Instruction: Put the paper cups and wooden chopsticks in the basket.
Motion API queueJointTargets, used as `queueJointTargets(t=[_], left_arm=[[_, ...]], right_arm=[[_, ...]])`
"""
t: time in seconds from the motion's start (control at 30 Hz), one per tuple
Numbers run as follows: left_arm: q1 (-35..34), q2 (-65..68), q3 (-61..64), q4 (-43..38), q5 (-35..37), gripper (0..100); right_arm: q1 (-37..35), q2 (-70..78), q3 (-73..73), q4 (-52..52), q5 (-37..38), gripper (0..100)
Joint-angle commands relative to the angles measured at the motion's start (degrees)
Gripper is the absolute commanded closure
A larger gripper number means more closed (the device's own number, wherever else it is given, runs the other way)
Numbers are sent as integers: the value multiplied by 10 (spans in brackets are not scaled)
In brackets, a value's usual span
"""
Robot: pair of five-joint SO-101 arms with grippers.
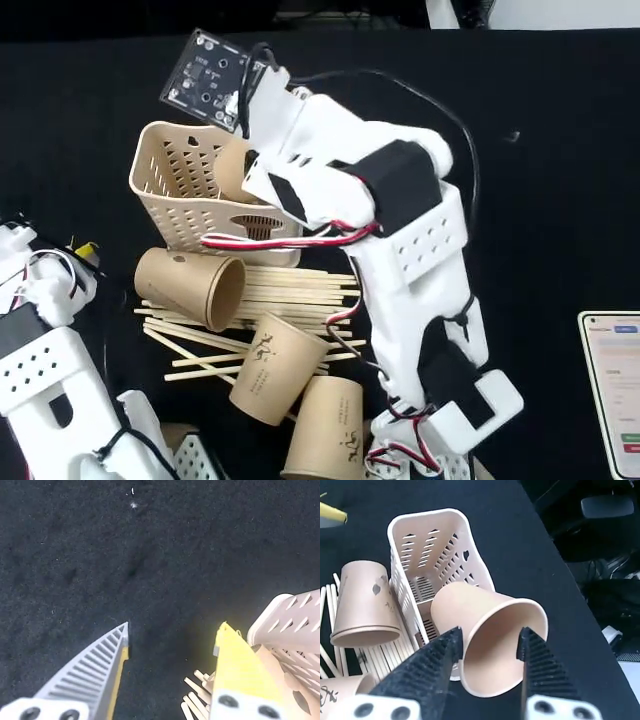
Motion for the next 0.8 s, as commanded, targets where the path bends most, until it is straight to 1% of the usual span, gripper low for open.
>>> queueJointTargets(t=[0.0,0.1,0.2,0.3,0.43,0.6,0.7,0.77], left_arm=[[-7,-9,-5,-11,7,722],[-7,-9,-5,-11,7,722],[-7,-9,-4,-11,7,722],[-7,-9,-5,-11,7,722],[-15,-9,-7,-11,7,722],[-34,-9,-8,-11,7,722],[-34,-9,-8,-11,7,722],[-34,-9,-8,-11,7,722]], right_arm=[[-3,-2,-34,14,-29,805],[11,3,-44,14,-35,805],[42,12,-26,-8,-33,805],[49,30,-3,-18,-33,805],[16,65,5,-29,-36,805],[-38,71,-12,-55,-37,805],[-45,71,-44,-54,-40,805],[-40,71,-64,-54,-61,805]])
